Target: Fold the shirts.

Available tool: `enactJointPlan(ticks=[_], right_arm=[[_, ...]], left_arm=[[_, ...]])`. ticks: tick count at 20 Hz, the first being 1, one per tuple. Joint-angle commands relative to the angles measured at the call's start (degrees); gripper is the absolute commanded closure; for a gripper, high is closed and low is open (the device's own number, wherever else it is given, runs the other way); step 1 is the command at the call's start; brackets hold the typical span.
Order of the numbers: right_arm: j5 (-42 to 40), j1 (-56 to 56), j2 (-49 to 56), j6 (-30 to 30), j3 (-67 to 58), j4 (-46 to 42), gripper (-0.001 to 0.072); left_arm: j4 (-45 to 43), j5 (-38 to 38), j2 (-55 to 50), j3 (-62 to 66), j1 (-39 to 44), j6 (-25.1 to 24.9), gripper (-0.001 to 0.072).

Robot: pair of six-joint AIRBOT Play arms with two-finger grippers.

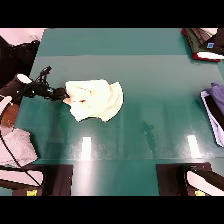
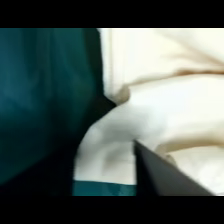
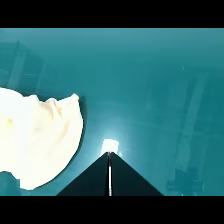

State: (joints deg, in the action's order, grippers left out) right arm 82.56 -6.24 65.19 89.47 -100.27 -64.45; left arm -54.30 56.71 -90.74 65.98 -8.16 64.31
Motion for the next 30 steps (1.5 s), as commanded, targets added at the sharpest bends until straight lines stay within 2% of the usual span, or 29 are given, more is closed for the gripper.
enactJointPlan(ticks=[1, 2, 6, 11, 15, 16, 18, 19, 23, 30], right_arm=[[0.15, 0.07, 0.02, 0.04, 0.02, 0.00, 0.0696], [0.17, 0.07, 0.02, 0.04, 0.02, 0.00, 0.0696], [0.31, 0.07, 0.02, 0.04, 0.02, 0.07, 0.0696], [5.31, 0.09, 0.04, 0.04, 0.02, 0.57, 0.0696], [8.70, 3.10, 0.48, 0.00, 0.04, 0.46, 0.0694], [8.76, 4.85, 0.92, 0.00, 0.09, 0.44, 0.0654], [8.96, 8.85, 2.91, 0.00, 0.13, 0.37, 0.0363], [9.03, 10.73, 4.37, 0.00, 0.22, 0.42, 0.0328], [8.92, 18.88, 13.09, -0.09, 0.22, 0.42, 0.0328], [-1.16, 28.00, 27.82, -1.55, 0.22, 1.60, 0.0328]], left_arm=[[3.69, 0.79, -0.39, -0.13, -0.04, -1.25, 0.0573], [3.98, 1.81, -0.37, 0.11, -0.04, -1.33, 0.0683], [3.74, 8.50, 3.56, 6.51, -0.22, -1.31, 0.0685], [3.76, 11.30, 19.02, 17.73, -0.20, -1.33, 0.0684], [3.76, 11.21, 28.02, 20.92, -0.22, -1.33, 0.0684], [3.76, 11.23, 29.33, 21.27, -0.22, -1.31, 0.0684], [3.78, 11.08, 30.99, 21.42, -0.22, -1.31, 0.0684], [3.82, 11.52, 31.10, 21.59, -0.22, -1.18, 0.0684], [4.22, 12.59, 31.10, 21.86, -0.22, 0.44, 0.0684], [3.54, 13.35, 31.10, 22.40, -0.22, 0.37, 0.0684]])
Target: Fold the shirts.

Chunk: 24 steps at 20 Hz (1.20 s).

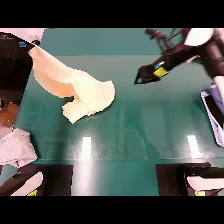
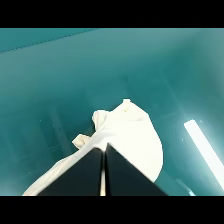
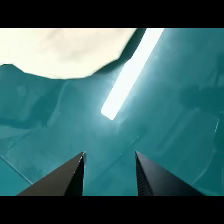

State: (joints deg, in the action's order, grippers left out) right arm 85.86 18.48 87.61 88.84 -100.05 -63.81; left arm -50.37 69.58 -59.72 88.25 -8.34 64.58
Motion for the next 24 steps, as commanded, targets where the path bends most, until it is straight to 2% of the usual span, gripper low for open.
enactJointPlan(ticks=[1, 4, 5, 6, 9, 14, 17, 19, 20, 21, 22, 24], right_arm=[[-6.23, 3.72, 7.15, -1.05, 0.07, 2.49, 0.0328], [-13.05, 3.13, 10.01, -2.60, 3.52, 9.27, 0.0305], [-14.99, 2.38, 10.47, -2.62, 5.81, 12.13, 0.0175], [-16.00, 1.40, 10.86, -2.69, 8.37, 15.06, 0.0103], [-20.50, 0.39, 11.37, -3.34, 16.98, 23.78, 0.0104], [-33.09, 4.81, 11.37, -10.71, 26.16, 36.52, 0.0114], [-37.51, 7.54, 11.76, -11.34, 26.23, 37.29, 0.0118], [-37.64, 8.76, 13.38, -11.37, 24.44, 37.27, 0.0184], [-37.22, 9.22, 14.25, -11.41, 23.08, 37.13, 0.0349], [-36.54, 9.53, 14.88, -12.57, 21.49, 36.94, 0.0571], [-35.23, 9.51, 14.99, -14.67, 19.91, 36.63, 0.0697], [-31.43, 8.59, 13.77, -15.89, 15.96, 34.91, 0.0698]], left_arm=[[-0.70, 0.50, 0.09, 0.13, -0.04, 0.11, 0.0684], [-2.56, 1.16, 0.09, 0.13, -0.04, 0.11, 0.0684], [-3.32, 1.49, 0.09, 0.13, -0.04, 0.13, 0.0684], [-3.65, 1.66, 0.09, 0.13, -0.04, 0.13, 0.0684], [-3.50, 1.57, 0.09, 0.13, -0.04, 0.22, 0.0684], [-3.48, 1.49, 0.09, 0.13, -0.04, 1.09, 0.0684], [-3.45, 1.51, 0.09, 0.13, -0.04, 1.40, 0.0684], [-3.45, 1.55, 0.09, 0.13, -0.04, 1.49, 0.0684], [-3.43, 1.60, 0.09, 0.13, -0.04, 1.49, 0.0684], [-3.43, 1.70, 0.09, 0.13, -0.04, 1.49, 0.0684], [-3.43, 1.81, 0.09, 0.13, -0.04, 1.49, 0.0684], [-3.48, 1.44, 0.09, 0.63, -0.04, 1.46, 0.0684]])
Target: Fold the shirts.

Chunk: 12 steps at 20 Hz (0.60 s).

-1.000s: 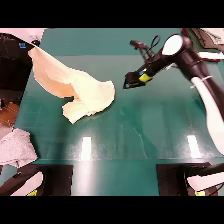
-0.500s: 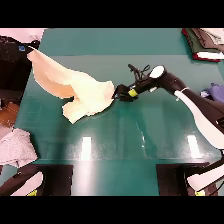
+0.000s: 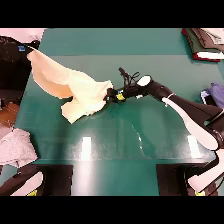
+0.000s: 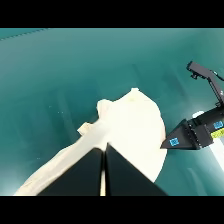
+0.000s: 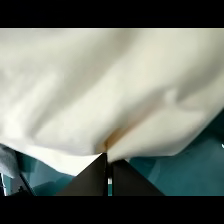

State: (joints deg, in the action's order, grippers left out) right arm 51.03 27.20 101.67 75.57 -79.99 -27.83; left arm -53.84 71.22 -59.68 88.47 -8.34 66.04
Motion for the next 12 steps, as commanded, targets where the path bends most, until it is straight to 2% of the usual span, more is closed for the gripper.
enactJointPlan(ticks=[1, 4, 8, 10, 12], right_arm=[[5.42, -1.03, -1.97, -2.60, -6.32, -3.06, 0.0698], [12.70, -5.27, -11.13, -1.79, -14.27, -10.01, 0.0698], [25.00, -11.26, -23.80, 7.23, -27.26, -20.28, 0.0699], [31.74, -13.14, -28.22, 9.88, -33.14, -21.99, 0.0699], [34.80, -13.90, -32.17, 11.21, -36.79, -21.97, 0.0699]], left_arm=[[0.02, -0.44, 0.04, 1.86, -0.04, 0.02, 0.0685], [0.17, -0.22, 0.04, 11.85, -0.04, 0.33, 0.0684], [1.18, 0.37, 0.07, 29.99, -0.04, 1.79, 0.0684], [3.56, -2.43, 2.29, 33.66, -0.04, 2.34, 0.0685], [5.70, -5.84, 5.88, 33.66, -0.04, 2.54, 0.0685]])
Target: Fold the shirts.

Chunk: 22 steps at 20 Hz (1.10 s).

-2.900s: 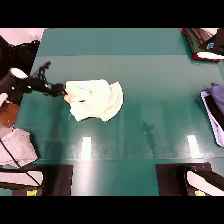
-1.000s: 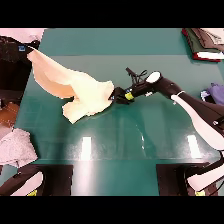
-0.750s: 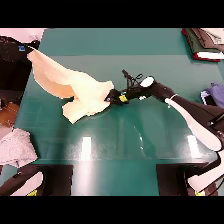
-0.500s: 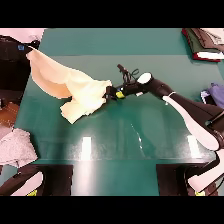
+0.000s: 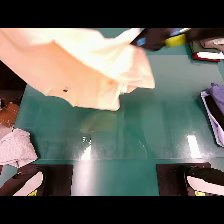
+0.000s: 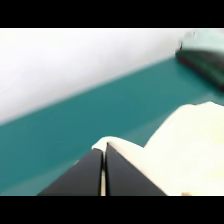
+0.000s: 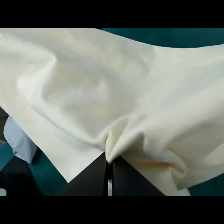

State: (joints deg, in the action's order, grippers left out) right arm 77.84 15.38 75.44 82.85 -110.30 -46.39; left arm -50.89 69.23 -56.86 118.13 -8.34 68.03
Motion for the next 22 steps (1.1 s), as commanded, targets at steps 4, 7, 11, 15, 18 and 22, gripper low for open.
enactJointPlan(ticks=[4, 7, 11, 15, 18, 22], right_arm=[[6.69, -2.05, -14.29, 7.87, -3.85, -3.85, 0.0699], [7.69, -2.05, -18.32, 13.14, 2.49, -6.58, 0.0699], [14.84, -2.03, -17.05, 16.09, 13.07, -6.71, 0.0699], [13.33, -2.05, -11.76, 10.10, 26.36, -6.73, 0.0697], [4.76, -2.12, -5.66, 5.92, 35.32, -6.64, 0.0696], [-10.43, -3.10, 3.76, 3.96, 38.69, -5.66, 0.0690]], left_arm=[[5.09, -10.78, 9.46, 4.00, -0.04, 0.35, 0.0685], [4.96, -13.05, 11.04, 4.37, -0.04, -1.01, 0.0686], [4.33, -10.95, 7.39, -1.75, -0.04, -0.26, 0.0685], [4.46, 1.79, -4.07, -10.64, 0.68, 3.80, 0.0686], [4.42, 5.31, -14.88, -17.90, 5.11, 3.96, 0.0685], [1.31, 5.42, -26.51, -22.71, 11.41, 3.58, 0.0685]])
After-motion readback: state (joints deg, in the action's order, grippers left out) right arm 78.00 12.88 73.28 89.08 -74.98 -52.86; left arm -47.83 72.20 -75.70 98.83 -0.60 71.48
